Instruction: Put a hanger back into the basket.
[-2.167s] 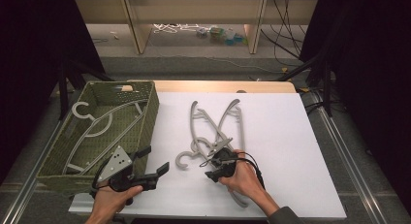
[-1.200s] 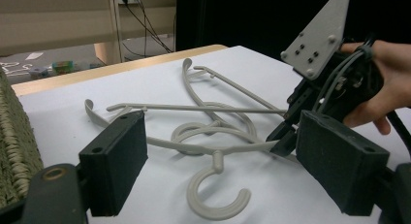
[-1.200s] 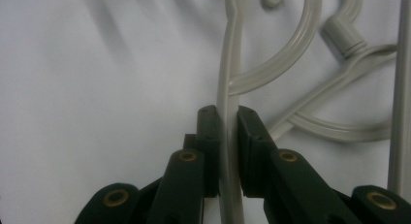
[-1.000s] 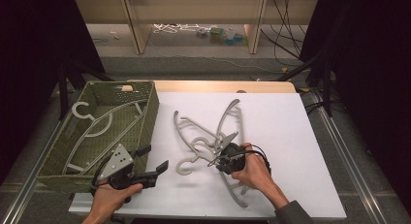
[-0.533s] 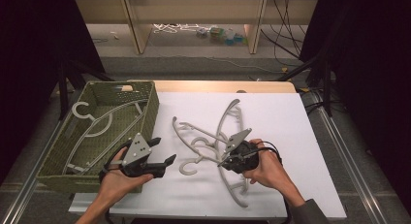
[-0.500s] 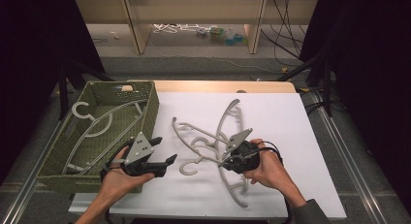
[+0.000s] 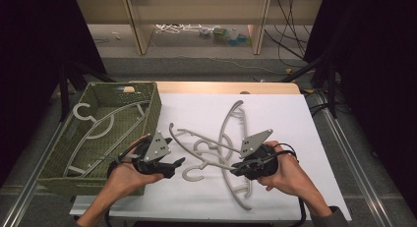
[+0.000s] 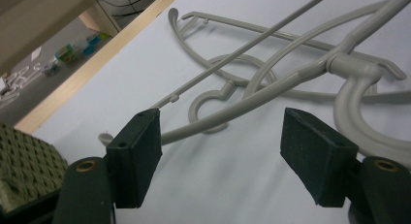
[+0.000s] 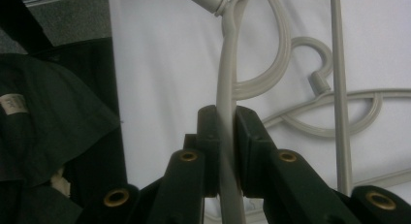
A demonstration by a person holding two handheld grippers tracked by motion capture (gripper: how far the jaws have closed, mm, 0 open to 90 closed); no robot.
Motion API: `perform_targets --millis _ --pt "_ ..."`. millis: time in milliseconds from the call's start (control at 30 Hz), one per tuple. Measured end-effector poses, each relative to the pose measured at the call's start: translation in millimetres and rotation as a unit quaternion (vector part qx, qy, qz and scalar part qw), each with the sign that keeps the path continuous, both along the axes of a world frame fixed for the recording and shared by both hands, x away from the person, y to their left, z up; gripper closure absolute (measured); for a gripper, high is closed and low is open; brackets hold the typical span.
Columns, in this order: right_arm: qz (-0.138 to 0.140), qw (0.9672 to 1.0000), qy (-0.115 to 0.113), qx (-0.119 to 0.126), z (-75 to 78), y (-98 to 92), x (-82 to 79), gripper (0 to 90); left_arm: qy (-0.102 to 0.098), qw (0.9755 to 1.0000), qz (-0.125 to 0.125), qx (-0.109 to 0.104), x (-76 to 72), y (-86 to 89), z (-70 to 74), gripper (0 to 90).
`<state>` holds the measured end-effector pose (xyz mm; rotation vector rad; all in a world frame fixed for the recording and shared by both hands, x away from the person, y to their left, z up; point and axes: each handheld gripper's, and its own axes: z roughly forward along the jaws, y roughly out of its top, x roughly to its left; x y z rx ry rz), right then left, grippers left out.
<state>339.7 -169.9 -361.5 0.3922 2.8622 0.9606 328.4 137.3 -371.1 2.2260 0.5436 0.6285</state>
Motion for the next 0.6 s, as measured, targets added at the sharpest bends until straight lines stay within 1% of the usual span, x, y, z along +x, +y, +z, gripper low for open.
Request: perform_targets --millis 33,133,167,200,267,333,400,433,500,533,567,600 --pt "-0.001 1.0 0.002 0.005 2.2 -0.8 -1.6 82.3 -0.001 1.0 -0.009 0.002 -0.1 -2.0 0.6 31.1" --pt "0.008 0.9998 0.004 0.018 7.5 -3.1 -5.0 82.2 -0.012 0.9992 -0.038 0.012 -0.6 -10.3 -0.4 32.7" --pt "0.011 0.9997 0.006 0.023 8.7 -3.7 -6.1 82.3 -0.018 0.9983 -0.049 0.026 -0.6 -12.4 0.0 32.9" --pt "0.011 0.9996 0.009 0.026 10.3 -4.4 -7.6 82.3 -0.024 0.9973 -0.062 0.033 -0.9 -15.2 -0.6 33.6" --pt "0.013 0.9994 0.008 0.031 12.6 -5.7 -9.0 82.3 -0.019 0.996 -0.081 0.033 -1.5 -20.7 -2.1 34.9" --pt "0.013 0.9994 0.007 0.032 14.9 -7.3 -10.5 82.3 -0.028 0.9945 -0.094 0.037 -0.8 -24.8 -2.9 36.1" --pt "0.015 0.9993 0.007 0.034 16.6 -8.3 -12.0 82.3 -0.039 0.9924 -0.105 0.051 1.3 -27.9 -3.0 36.9" --pt "0.019 0.9992 0.008 0.035 17.3 -8.4 -12.5 82.3 -0.044 0.9914 -0.112 0.051 3.0 -29.8 -3.5 39.0" --pt "0.023 0.9991 0.011 0.035 18.1 -7.3 -14.1 82.3 -0.047 0.9892 -0.128 0.054 5.0 -33.1 -3.2 42.0" --pt "0.02 0.9992 0.009 0.033 18.1 -7.3 -14.3 82.2 -0.05 0.9873 -0.139 0.06 5.7 -34.3 -3.1 45.8" --pt "0.02 0.9992 0.008 0.033 18.0 -7.9 -13.9 82.2 -0.047 0.987 -0.142 0.059 6.0 -35.5 -3.8 47.4" --pt "0.02 0.9993 0.008 0.032 17.9 -8.5 -13.8 82.2 -0.048 0.9857 -0.15 0.059 6.7 -36.0 -3.7 48.2"
